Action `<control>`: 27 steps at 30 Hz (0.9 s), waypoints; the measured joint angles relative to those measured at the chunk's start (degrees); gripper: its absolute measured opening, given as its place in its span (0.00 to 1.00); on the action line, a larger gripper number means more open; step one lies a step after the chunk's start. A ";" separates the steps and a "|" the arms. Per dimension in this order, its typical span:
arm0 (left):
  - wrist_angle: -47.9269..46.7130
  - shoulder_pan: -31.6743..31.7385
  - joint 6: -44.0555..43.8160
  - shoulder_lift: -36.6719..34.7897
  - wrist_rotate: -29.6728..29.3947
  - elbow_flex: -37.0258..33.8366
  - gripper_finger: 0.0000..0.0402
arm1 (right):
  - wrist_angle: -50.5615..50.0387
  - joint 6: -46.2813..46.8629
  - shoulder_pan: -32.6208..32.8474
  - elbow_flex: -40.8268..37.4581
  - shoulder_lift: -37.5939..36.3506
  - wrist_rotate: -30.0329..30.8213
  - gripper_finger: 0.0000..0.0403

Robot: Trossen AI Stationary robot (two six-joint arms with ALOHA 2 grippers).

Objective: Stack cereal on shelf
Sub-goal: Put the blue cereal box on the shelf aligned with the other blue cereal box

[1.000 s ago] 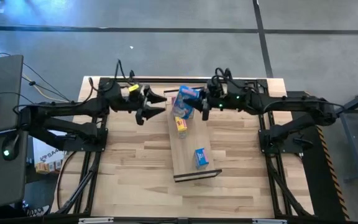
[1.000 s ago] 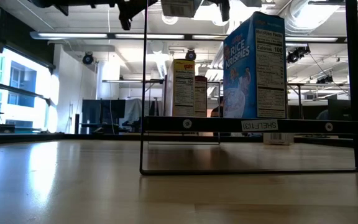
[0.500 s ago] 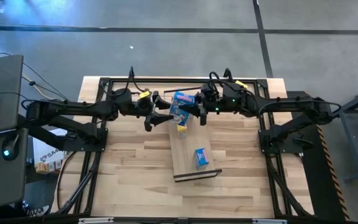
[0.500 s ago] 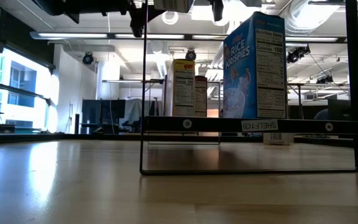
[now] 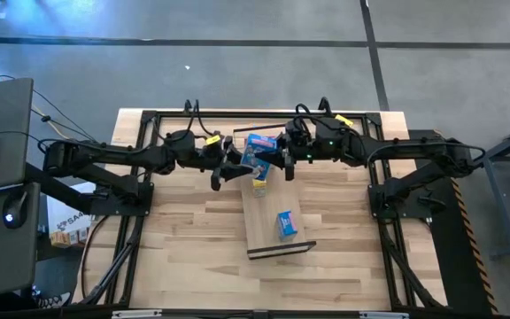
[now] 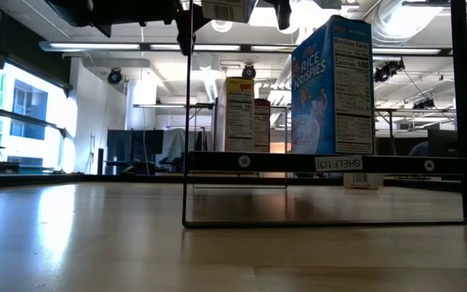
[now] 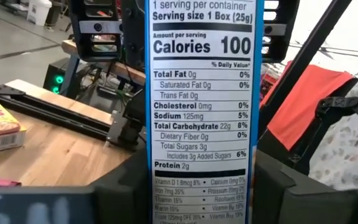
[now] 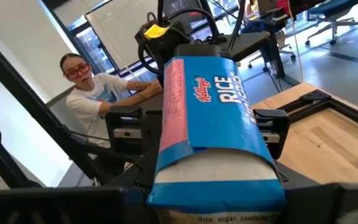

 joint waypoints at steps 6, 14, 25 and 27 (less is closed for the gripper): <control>-1.16 1.19 1.10 -0.73 1.44 0.00 0.33 | -0.16 -0.43 0.00 0.02 0.04 -0.39 0.30; -9.30 2.45 5.55 -4.84 2.22 0.08 0.32 | -5.87 0.95 -1.26 0.02 -2.87 -0.59 0.43; -12.75 -4.02 5.41 -14.31 -6.20 -6.55 0.32 | -11.31 4.04 -0.75 0.02 -5.67 -4.92 0.57; -9.46 -7.49 4.07 -14.36 -11.27 -9.50 0.32 | -12.04 4.05 -0.31 0.02 -5.50 -5.98 0.57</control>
